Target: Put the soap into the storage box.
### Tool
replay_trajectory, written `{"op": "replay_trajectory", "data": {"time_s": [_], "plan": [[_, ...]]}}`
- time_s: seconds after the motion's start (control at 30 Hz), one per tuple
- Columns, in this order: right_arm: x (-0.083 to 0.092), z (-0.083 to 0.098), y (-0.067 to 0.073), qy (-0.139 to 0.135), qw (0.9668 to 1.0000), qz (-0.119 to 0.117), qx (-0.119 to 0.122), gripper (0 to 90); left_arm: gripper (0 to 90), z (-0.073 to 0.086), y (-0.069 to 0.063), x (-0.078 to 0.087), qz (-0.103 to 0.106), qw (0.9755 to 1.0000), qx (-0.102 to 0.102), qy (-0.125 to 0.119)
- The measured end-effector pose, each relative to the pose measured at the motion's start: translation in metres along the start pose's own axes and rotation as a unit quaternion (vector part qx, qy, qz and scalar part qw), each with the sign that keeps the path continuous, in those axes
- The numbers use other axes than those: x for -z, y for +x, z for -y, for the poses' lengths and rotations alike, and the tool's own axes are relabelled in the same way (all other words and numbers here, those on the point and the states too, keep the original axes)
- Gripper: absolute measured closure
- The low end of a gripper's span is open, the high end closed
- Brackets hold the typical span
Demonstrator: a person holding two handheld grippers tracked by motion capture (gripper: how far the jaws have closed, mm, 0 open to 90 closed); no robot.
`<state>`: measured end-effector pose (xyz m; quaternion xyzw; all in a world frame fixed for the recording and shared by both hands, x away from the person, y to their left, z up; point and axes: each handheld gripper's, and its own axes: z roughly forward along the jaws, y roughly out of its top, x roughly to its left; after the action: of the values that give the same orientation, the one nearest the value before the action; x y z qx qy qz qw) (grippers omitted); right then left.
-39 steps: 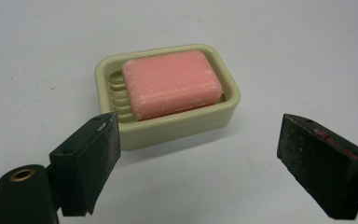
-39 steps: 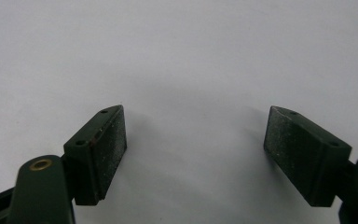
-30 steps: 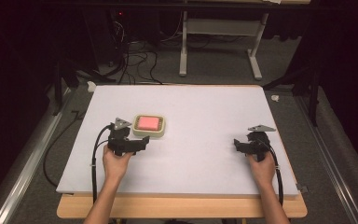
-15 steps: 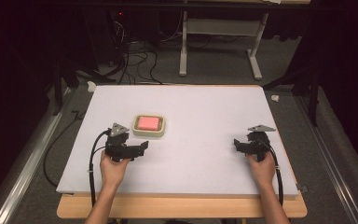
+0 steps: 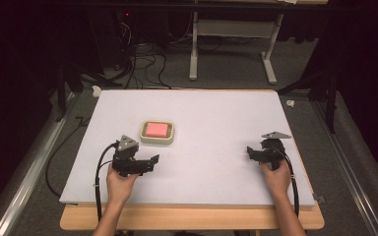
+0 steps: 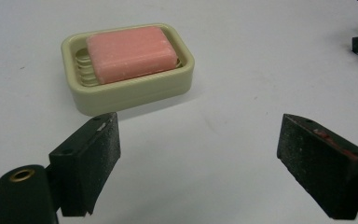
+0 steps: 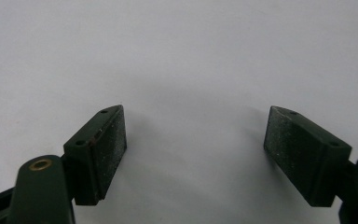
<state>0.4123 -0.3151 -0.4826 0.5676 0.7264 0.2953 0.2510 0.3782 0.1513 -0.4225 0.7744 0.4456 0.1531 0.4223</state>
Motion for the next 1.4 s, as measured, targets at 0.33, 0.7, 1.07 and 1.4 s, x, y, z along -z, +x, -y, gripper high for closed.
{"op": "replay_trajectory", "data": {"time_s": [0.33,0.7,1.07,1.4], "plan": [[0.0,0.0,0.0,0.0,1.0,0.0,0.0,21.5,14.1,0.008,-0.003,-0.005,0.007,0.9999,0.002,0.008],[0.0,0.0,0.0,0.0,1.0,0.0,0.001,21.5,13.7,0.017,-0.007,-0.016,0.011,0.9995,0.0,0.031],[0.0,0.0,0.0,0.0,1.0,0.001,0.001,21.5,13.5,0.022,-0.009,-0.025,0.006,0.9989,-0.005,0.046],[0.0,0.0,0.0,0.0,1.0,0.001,0.002,21.5,13.1,0.026,-0.007,-0.036,-0.012,0.9982,-0.007,0.058]]}}
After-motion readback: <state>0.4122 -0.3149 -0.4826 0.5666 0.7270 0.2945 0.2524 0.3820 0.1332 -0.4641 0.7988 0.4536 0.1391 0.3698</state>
